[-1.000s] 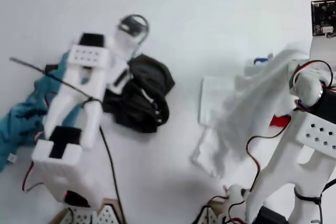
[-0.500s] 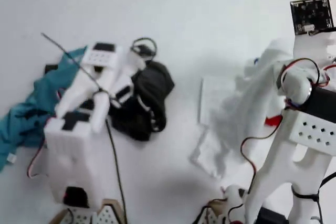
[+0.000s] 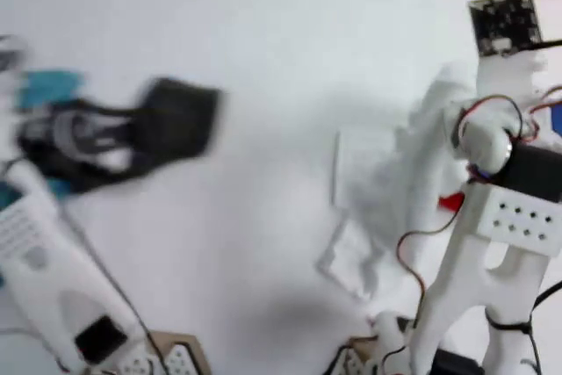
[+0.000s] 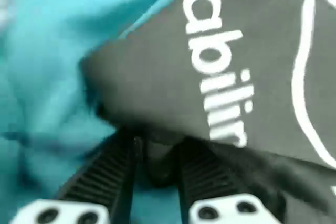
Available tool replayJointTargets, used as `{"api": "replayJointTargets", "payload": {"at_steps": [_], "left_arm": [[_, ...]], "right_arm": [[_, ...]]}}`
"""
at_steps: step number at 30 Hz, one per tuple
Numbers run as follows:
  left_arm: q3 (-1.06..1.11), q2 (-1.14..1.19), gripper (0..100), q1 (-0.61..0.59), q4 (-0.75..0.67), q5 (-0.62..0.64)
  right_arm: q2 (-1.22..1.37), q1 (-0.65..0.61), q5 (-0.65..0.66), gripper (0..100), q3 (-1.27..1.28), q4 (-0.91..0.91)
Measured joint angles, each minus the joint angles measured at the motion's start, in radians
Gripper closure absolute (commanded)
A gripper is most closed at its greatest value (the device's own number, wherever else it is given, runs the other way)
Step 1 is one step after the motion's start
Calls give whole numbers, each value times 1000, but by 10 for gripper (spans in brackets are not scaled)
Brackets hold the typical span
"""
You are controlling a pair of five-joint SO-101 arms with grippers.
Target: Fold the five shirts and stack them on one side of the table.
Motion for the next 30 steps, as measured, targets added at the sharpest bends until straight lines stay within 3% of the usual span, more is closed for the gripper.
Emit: {"api": "replayJointTargets", "payload": {"at_steps": [4,10,15,17,23,26,30], "left_arm": [[-226,2,974,-141,43,0],[-390,0,955,-187,89,0],[-391,-9,731,-172,112,0],[-391,-41,696,-137,114,0],[-393,-209,739,52,115,5],[-388,-264,740,175,115,72],[-221,-287,740,333,115,135]], "right_arm": [[0,-75,0,977,0,0],[0,-153,0,977,0,0],[0,-169,0,977,0,0],[0,-169,0,977,3,0],[0,-169,0,977,35,0],[0,-169,0,977,35,0],[0,-169,0,977,35,0]]}}
